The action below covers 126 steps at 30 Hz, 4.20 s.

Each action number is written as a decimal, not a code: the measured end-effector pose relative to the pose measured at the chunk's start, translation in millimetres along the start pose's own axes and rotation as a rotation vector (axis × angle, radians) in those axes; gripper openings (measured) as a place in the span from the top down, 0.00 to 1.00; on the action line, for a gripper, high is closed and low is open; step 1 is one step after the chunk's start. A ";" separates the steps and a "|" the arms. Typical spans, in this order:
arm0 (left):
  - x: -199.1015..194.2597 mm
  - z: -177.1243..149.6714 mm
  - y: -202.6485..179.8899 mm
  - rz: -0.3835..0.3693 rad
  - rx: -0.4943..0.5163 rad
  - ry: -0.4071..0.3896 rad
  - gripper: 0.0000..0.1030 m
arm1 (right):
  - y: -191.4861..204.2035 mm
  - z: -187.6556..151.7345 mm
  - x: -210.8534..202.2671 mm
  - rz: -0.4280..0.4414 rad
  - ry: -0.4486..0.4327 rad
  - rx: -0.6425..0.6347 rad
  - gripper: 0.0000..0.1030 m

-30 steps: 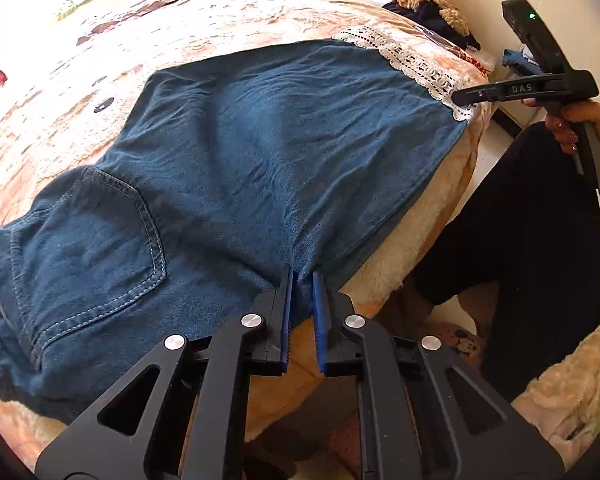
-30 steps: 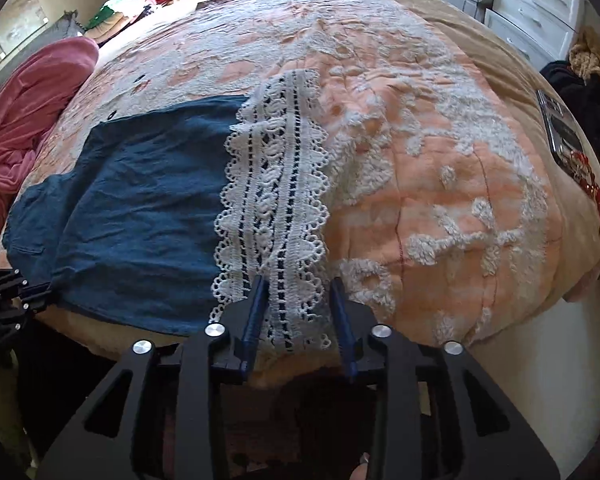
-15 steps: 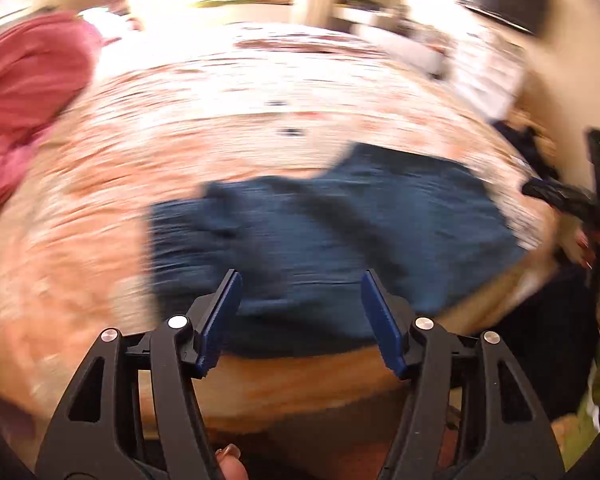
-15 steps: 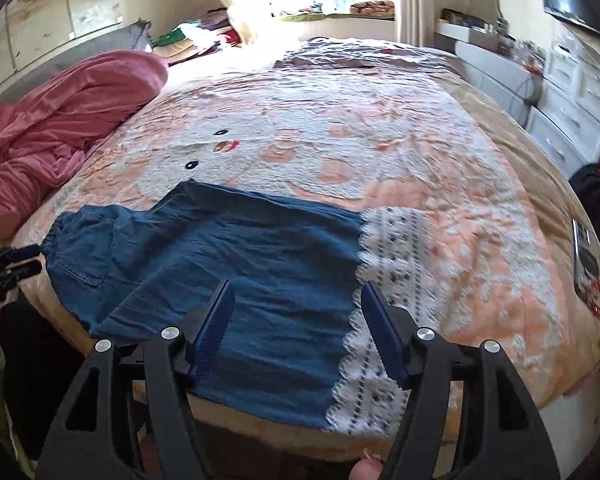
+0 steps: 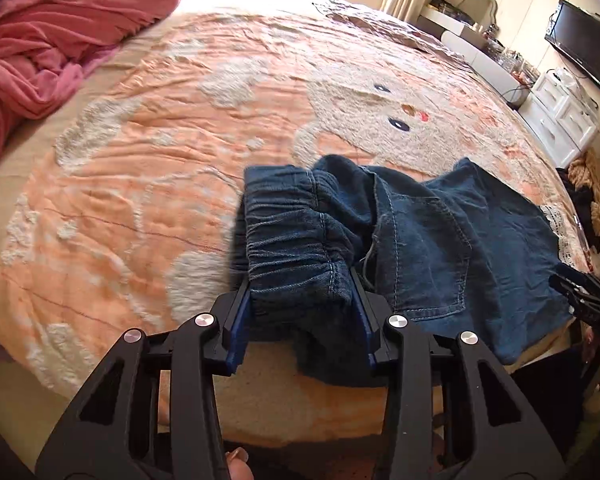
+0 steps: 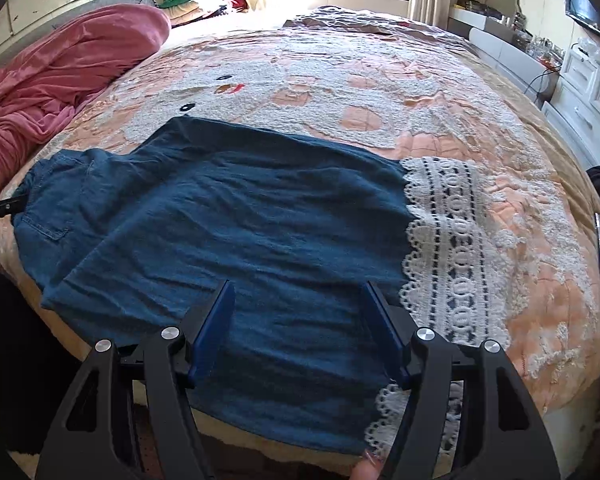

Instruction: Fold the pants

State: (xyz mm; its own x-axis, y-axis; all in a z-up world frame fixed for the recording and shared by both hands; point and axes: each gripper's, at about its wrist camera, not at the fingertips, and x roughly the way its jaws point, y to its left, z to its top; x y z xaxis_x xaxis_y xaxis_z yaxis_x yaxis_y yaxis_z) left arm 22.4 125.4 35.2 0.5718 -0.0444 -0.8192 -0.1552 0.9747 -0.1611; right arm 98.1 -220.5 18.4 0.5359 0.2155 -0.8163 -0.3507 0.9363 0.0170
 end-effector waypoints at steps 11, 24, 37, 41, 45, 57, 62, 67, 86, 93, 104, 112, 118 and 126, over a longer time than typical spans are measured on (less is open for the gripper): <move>13.3 -2.5 12.0 0.062 -0.023 0.074 0.53 | -9.6 -5.5 15.0 -0.032 0.060 0.014 0.35; -54.0 1.6 -27.4 0.031 0.039 -0.119 0.32 | -7.3 -5.5 15.5 -0.045 0.052 0.018 0.33; -51.3 14.5 -108.6 -0.068 0.181 -0.144 0.25 | -12.3 -8.0 -20.2 0.020 -0.078 0.088 0.21; -43.9 16.2 -124.6 -0.093 0.202 -0.141 0.24 | -24.7 -16.7 -43.3 0.065 -0.144 0.190 0.18; -36.2 15.5 -139.7 -0.120 0.232 -0.128 0.23 | -34.0 -28.1 -68.1 0.117 -0.196 0.295 0.09; -8.2 8.4 -204.8 -0.212 0.387 -0.090 0.17 | -50.6 -71.8 -72.7 0.072 -0.130 0.533 0.09; 27.2 -3.2 -236.2 -0.231 0.471 -0.036 0.17 | -61.4 -77.3 -69.3 0.029 -0.145 0.606 0.09; 68.7 -24.3 -244.0 -0.255 0.486 0.042 0.17 | -65.4 -75.8 -54.3 -0.041 -0.092 0.604 0.09; 68.0 46.4 -319.2 -0.369 0.661 -0.011 0.17 | -74.3 -72.2 -25.7 0.045 -0.101 0.620 0.42; 132.0 77.4 -390.9 -0.400 0.806 0.111 0.17 | -63.0 -68.4 -36.7 0.068 -0.177 0.531 0.65; 191.9 74.1 -416.7 -0.612 0.839 0.317 0.29 | -49.3 -62.4 -52.1 0.042 -0.252 0.442 0.67; 190.8 76.4 -411.5 -0.696 0.817 0.326 0.58 | -73.9 -74.3 -26.5 0.175 -0.157 0.637 0.68; 179.6 77.4 -408.2 -0.675 0.801 0.274 0.84 | -72.3 -73.4 -29.3 0.207 -0.187 0.633 0.81; 151.9 93.9 -392.2 -0.746 0.740 0.225 0.89 | -59.9 -67.6 -45.7 0.216 -0.271 0.569 0.81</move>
State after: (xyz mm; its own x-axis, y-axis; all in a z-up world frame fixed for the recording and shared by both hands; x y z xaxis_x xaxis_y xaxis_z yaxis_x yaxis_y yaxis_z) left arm 245.8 -243.0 25.6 0.1472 -0.6488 -0.7466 0.7413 0.5720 -0.3510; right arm 42.7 -305.2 15.7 0.6995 0.4072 -0.5873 -0.0517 0.8485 0.5267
